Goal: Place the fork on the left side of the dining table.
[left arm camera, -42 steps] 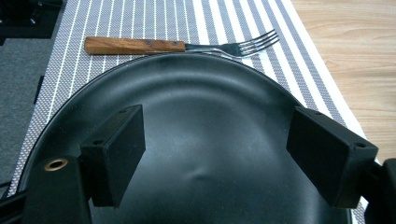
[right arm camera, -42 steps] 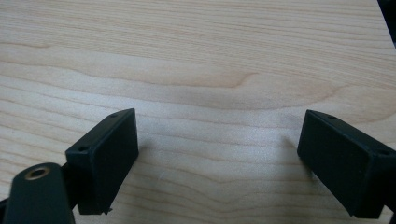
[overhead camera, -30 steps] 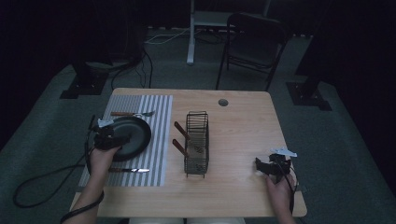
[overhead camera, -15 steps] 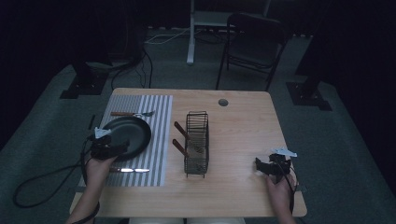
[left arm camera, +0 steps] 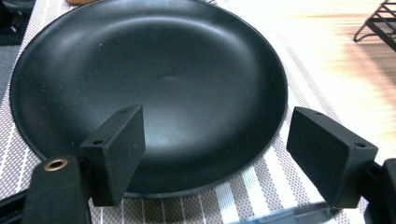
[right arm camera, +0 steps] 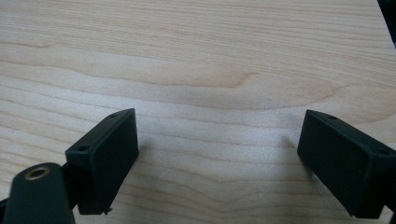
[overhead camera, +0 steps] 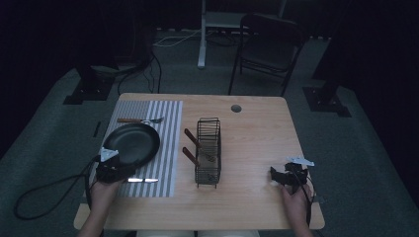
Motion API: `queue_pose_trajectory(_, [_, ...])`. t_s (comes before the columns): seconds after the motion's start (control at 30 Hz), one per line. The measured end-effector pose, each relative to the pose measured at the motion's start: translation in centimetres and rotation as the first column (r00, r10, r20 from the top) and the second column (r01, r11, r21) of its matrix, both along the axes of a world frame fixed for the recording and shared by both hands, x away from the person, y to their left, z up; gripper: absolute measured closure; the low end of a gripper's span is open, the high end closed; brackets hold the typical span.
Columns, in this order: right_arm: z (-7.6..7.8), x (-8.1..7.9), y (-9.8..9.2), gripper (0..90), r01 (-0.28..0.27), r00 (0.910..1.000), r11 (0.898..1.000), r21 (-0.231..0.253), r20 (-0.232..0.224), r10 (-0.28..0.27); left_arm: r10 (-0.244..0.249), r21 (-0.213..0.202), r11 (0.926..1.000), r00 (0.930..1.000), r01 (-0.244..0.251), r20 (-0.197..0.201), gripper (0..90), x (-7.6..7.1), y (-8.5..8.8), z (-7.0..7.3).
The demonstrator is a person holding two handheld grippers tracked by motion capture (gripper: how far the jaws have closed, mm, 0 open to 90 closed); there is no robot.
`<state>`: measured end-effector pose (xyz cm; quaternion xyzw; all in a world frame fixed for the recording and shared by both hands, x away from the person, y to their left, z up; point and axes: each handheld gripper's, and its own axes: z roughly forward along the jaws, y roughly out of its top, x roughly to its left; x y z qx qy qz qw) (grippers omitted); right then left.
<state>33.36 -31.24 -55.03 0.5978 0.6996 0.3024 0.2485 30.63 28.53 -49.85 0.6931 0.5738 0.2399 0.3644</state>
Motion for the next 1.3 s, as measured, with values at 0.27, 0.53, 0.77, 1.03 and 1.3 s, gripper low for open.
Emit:
queue_pose_trajectory(0.27, [0.0, 0.0, 0.0, 12.0, 0.000, 1.0000, 1.000, -0.001, -0.001, 0.000, 0.026, 0.016, 0.9995, 0.9995, -0.026, 0.019, 19.7, -2.6, 0.3, -0.6])
queue_pose_trajectory(0.53, [0.0, 0.0, 0.0, 12.0, 0.000, 1.0000, 1.000, -0.001, -0.001, 0.000, 0.058, 0.024, 0.9979, 0.9961, -0.059, 0.067, 19.7, -5.0, 0.8, -1.1])
queue_pose_trajectory(0.77, [0.0, 0.0, 0.0, 12.0, 0.000, 1.0000, 1.000, -0.001, -0.001, 0.000, 0.106, 0.013, 0.9942, 0.9922, -0.107, 0.066, 19.7, -5.8, 1.5, -2.1])
queue_pose_trajectory(1.03, [0.0, 0.0, 0.0, 12.0, 0.000, 1.0000, 1.000, -0.001, -0.001, 0.000, 0.248, -0.014, 0.9688, 0.9637, -0.247, 0.100, 19.7, -5.5, 3.0, -2.7])
queue_pose_trajectory(1.3, [0.0, 0.0, 0.0, 12.0, 0.000, 1.0000, 1.000, -0.001, -0.001, 0.000, 0.313, -0.016, 0.9495, 0.9405, -0.313, 0.133, 19.7, -5.3, 3.7, -2.9])
